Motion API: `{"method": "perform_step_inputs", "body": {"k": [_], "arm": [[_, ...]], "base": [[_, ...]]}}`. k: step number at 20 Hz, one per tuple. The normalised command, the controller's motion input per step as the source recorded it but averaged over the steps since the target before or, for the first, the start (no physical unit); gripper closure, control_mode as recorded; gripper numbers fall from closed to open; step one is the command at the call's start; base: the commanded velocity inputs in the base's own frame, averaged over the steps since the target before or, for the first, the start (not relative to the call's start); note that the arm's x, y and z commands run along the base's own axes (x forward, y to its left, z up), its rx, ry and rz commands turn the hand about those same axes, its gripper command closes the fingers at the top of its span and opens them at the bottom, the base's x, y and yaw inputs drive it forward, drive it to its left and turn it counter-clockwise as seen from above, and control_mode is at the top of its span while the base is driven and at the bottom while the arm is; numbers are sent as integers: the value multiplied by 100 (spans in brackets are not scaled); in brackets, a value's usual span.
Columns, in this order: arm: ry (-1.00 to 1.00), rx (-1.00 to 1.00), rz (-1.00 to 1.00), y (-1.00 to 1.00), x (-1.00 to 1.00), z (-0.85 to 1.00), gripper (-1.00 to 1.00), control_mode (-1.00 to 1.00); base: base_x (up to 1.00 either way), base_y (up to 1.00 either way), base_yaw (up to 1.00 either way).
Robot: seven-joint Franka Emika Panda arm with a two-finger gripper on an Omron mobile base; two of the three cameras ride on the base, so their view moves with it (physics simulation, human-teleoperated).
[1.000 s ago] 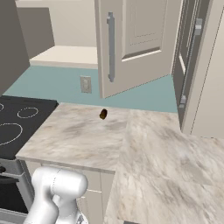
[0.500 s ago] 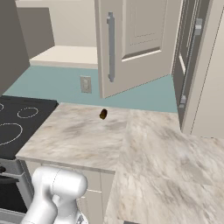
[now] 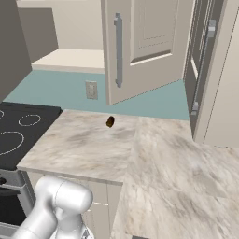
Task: Close all open cabinet doors.
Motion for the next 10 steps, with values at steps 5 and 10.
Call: {"method": "perform_step_inputs", "body": {"k": [5,10], "arm": [[0,0,-2,2,0,-9,-100,-100],[0,-1,-3,0,31,-12,-100,-100]], "base": [[0,0,0],[0,0,0]]}}
